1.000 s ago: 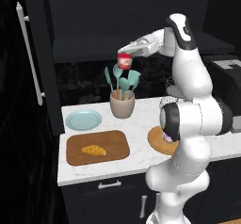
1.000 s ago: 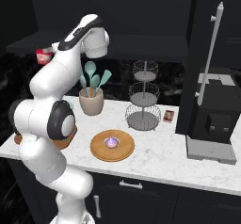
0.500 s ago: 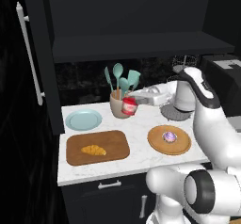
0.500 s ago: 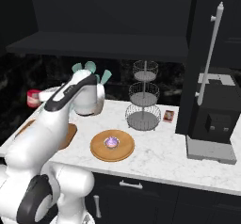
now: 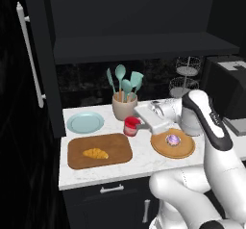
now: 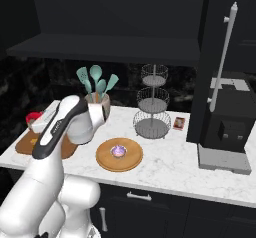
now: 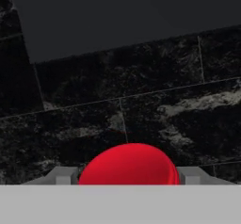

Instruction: From the different types of pastries on the counter, select a croissant and place it on the cutting board. Then retrieve a jar of jam from the cabinet and place it alongside the croissant on the cutting board.

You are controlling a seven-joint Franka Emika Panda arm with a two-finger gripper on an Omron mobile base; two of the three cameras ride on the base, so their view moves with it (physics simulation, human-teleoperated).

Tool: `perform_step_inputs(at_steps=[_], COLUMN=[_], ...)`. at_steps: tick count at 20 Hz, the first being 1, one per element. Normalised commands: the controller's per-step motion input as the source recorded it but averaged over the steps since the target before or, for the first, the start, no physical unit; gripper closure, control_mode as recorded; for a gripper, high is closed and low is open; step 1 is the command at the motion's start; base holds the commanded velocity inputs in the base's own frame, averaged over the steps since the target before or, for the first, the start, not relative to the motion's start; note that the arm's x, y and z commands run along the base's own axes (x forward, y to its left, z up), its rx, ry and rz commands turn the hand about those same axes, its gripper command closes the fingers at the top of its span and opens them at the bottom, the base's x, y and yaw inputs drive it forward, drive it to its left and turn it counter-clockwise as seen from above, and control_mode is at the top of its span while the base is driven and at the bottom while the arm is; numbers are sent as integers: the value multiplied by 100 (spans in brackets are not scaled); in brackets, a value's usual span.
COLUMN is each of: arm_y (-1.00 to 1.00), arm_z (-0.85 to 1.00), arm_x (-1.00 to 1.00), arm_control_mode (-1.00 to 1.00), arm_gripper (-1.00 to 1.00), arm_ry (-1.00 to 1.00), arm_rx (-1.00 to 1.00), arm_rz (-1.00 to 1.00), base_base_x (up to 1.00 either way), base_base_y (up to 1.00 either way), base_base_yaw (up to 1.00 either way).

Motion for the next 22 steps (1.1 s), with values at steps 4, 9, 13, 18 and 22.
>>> perform_step_inputs(at_steps=[4,9,13,18,22], arm_y=[0,0,6,0,0], arm_z=[-58,-47,-18,-25,-43], arm_x=[1,29,13,45,47], arm_control_mode=[-100,-100,-100,-100,-100], arm_gripper=[100,100,100,100,100], arm_ry=[-20,4,1,7,6], arm_rx=[-5,1,-8,0,0], arm_rz=[-8,-8,-1,0,0], base_base_x=[0,0,0,0,0], base_base_y=[0,0,0,0,0], base_base_yaw=[0,0,0,0,0])
